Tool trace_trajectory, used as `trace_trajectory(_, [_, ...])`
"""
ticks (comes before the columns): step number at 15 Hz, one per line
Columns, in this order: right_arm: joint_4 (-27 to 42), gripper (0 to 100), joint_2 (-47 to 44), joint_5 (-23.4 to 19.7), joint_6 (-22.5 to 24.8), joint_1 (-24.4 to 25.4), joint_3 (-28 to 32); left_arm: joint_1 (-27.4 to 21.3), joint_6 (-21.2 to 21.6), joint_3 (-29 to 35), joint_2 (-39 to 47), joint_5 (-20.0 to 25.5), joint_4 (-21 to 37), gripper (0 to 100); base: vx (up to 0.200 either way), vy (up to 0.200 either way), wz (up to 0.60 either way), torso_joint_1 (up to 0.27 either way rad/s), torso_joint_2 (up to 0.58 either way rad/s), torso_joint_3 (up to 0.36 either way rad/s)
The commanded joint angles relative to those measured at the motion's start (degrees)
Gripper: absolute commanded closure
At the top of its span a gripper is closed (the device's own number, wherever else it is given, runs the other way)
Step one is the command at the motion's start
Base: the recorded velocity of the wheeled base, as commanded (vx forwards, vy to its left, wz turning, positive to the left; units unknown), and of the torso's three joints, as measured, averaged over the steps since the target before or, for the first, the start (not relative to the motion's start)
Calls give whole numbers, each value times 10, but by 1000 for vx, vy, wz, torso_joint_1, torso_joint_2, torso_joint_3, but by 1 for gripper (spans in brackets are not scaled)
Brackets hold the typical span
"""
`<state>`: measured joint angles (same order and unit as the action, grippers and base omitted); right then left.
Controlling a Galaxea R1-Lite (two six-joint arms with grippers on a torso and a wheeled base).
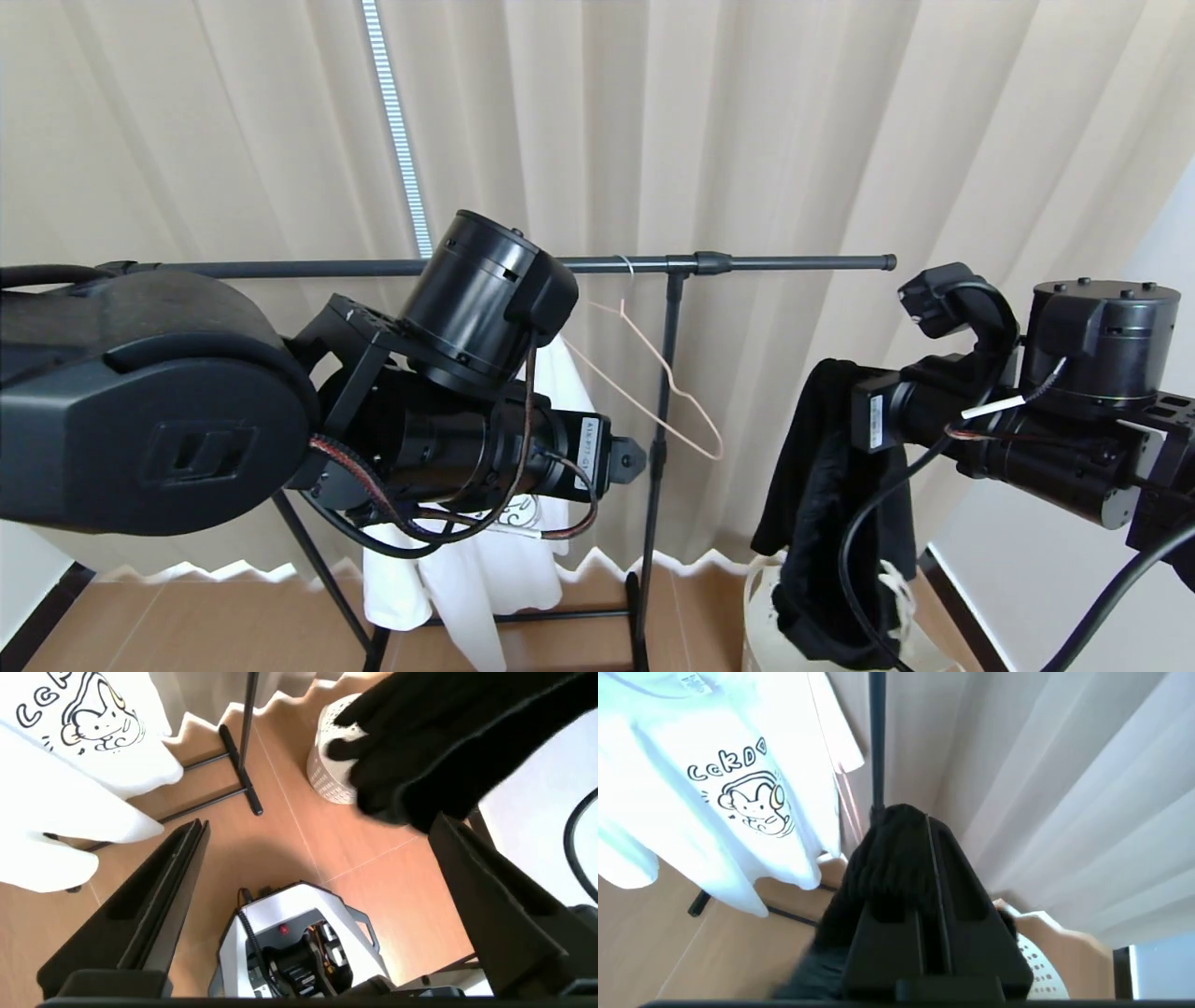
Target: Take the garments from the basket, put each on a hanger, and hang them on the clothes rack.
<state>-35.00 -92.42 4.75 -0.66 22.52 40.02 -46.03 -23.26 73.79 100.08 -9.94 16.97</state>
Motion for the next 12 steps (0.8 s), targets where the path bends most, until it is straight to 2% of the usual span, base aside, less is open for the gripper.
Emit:
trace_trajectory(1, [-1, 100, 10, 0, 3, -1, -1, 2, 0, 7, 12, -1, 0, 0, 0, 0, 0, 0, 0, 0])
trace_trajectory(3, [-2, 100, 10, 3, 30, -16, -1, 8, -1, 35, 40, -4, 0, 0, 0, 0, 0, 0, 0, 0])
trace_trajectory(5, [-6, 100, 5, 4, 31, -24, 4, 17, -1, 57, 63, -16, 0, 0, 0, 0, 0, 0, 0, 0])
trace_trajectory(6, [-7, 100, -1, 3, 31, -41, 18, 30, -3, 87, 93, -34, 0, 0, 0, 0, 0, 0, 0, 0])
trace_trajectory(8, [-9, 100, -28, 13, 29, -43, 43, 41, -4, 119, 122, -45, 1, 0, 0, 0, 0, 0, 0, 0])
trace_trajectory(12, [-9, 100, -48, 28, 32, -57, 58, 47, -6, 137, 138, -47, -1, 0, 0, 0, 0, 0, 0, 0])
